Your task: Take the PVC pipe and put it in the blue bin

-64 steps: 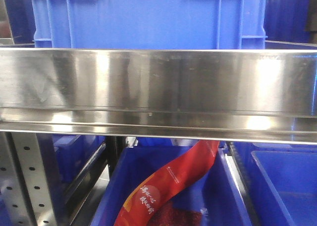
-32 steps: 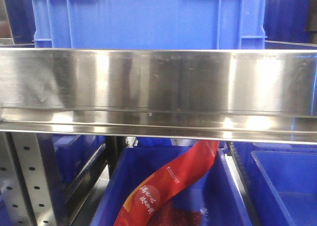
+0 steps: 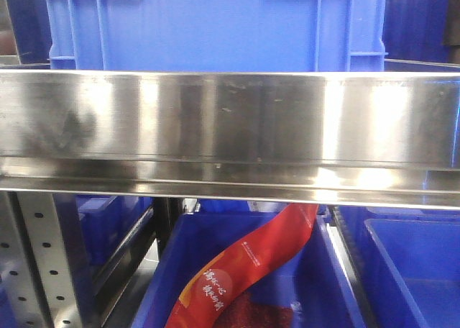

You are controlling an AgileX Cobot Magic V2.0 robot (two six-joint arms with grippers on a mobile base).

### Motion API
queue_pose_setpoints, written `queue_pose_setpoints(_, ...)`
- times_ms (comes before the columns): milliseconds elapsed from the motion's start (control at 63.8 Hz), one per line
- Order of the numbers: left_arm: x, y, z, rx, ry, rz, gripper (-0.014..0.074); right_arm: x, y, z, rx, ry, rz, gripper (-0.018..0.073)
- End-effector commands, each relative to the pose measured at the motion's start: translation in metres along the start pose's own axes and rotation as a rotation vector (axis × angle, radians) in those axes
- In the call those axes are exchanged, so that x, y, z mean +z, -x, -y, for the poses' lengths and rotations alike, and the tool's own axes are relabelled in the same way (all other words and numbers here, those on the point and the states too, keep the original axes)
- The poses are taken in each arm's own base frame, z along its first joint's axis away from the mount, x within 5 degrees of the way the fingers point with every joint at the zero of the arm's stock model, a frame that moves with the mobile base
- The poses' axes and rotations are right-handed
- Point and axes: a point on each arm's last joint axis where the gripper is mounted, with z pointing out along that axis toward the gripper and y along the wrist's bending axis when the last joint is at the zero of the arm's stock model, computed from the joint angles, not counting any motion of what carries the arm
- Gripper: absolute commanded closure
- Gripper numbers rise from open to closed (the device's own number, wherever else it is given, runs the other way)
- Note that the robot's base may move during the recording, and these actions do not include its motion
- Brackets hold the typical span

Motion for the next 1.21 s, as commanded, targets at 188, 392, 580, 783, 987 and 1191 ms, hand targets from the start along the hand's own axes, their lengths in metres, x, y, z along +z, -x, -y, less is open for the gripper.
queue_pose_setpoints(188,-0.012,-0.0253,0.0014,-0.052,0.025,-0.011,0.0707,-0.0002,0.0015,0.0004,-0.008,-0.007,0.022,0.0727)
queue_pose_setpoints(392,-0.012,-0.0248,0.0014,-0.101,0.025,-0.006,0.0707,-0.0002,0.0015,0.0004,-0.008,-0.007,0.022,0.0727)
queue_pose_setpoints(580,-0.012,-0.025,0.0014,-0.139,0.025,-0.008,0.0707,-0.0002,0.0015,0.0004,-0.008,-0.007,0.022,0.0727)
queue_pose_setpoints(783,-0.0121,-0.0247,0.0003,-0.138,0.044,-0.004,0.0707,-0.0002,0.0015,0.0004,-0.008,-0.007,0.022,0.0727)
queue_pose_setpoints(987,-0.0122,-0.0226,-0.0015,-0.136,0.072,0.02,0.0707,-0.0002,0.0015,0.0004,-0.008,-0.007,0.022,0.0727)
queue_pose_setpoints(1191,-0.0122,-0.0226,-0.0015,-0.136,0.072,0.02,0.0707,-0.0002,0.0015,0.0004,-0.008,-0.007,0.022,0.0727)
